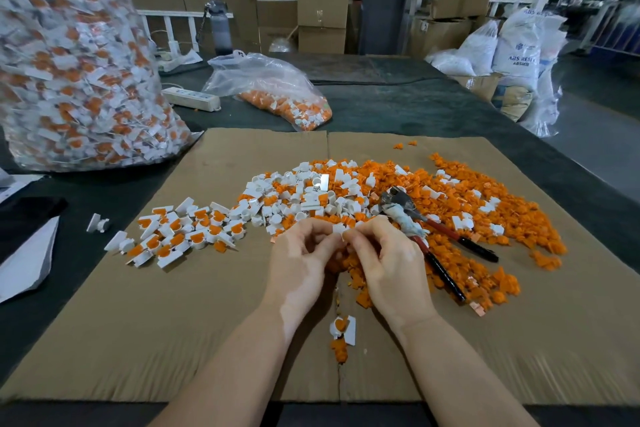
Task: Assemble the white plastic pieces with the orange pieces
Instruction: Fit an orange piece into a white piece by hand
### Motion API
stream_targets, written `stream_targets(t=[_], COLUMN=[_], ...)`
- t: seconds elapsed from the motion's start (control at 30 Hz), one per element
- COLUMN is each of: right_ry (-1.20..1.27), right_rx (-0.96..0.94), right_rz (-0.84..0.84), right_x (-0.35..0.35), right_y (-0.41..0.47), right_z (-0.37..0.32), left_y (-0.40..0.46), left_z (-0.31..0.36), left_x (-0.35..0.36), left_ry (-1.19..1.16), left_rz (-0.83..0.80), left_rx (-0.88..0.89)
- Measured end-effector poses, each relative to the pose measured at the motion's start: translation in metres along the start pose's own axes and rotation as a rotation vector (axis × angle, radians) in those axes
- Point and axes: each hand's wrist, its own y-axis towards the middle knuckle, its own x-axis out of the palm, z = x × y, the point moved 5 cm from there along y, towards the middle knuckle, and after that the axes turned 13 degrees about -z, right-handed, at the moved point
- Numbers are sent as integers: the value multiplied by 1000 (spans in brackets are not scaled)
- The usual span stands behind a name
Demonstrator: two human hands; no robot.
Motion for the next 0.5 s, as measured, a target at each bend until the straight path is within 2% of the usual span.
stream_targets(t=[0.2,0.5], right_ry=[-36,-159], right_rx=[-16,-127], right_rz=[72,59], right_x=[-6,-4], right_y=[0,-2], right_z=[2,-7], left_y=[0,-1], left_z=[-2,-1], left_x=[-6,-6], left_ry=[-79,-55], left_rz=[54,41], left_rx=[6,-10])
